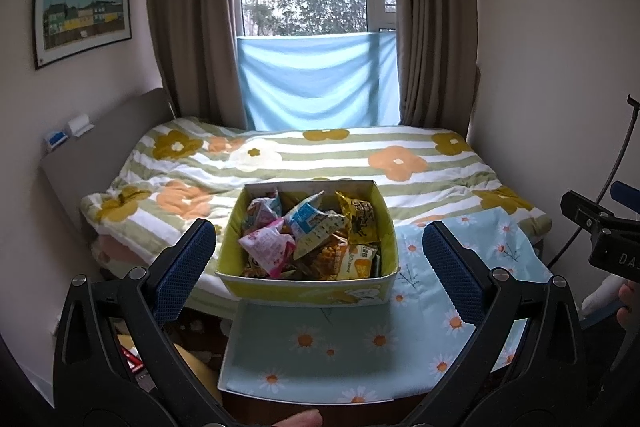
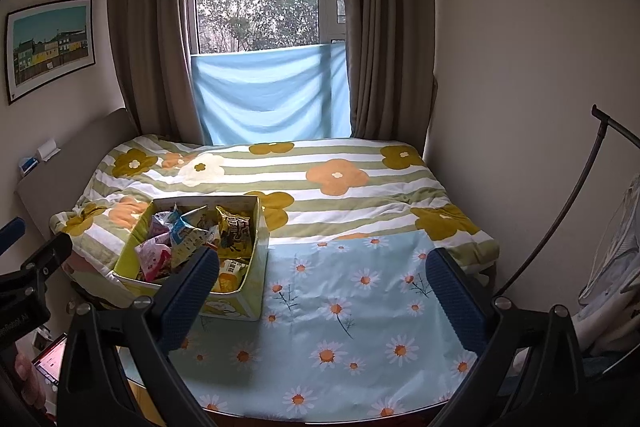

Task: Organize snacks

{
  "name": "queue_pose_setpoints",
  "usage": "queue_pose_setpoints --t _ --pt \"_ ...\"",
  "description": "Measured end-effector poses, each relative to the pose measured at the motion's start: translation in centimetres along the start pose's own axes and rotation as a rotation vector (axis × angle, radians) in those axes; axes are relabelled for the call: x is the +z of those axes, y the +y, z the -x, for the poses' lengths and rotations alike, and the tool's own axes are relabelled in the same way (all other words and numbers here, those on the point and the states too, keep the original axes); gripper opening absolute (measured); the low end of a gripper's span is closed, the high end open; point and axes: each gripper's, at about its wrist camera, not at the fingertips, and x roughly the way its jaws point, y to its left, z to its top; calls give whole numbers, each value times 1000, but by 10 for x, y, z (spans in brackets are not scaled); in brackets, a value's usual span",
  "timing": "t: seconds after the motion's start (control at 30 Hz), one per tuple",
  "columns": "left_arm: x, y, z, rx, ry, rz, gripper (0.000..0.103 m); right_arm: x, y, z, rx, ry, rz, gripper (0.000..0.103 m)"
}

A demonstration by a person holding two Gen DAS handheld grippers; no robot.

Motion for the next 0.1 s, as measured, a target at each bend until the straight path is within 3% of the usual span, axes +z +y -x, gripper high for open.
queue_pose_setpoints --t 0.1 --pt "-1 -1 -5 -15 9 15 103 3 -4 -5 1 8 -5 103"
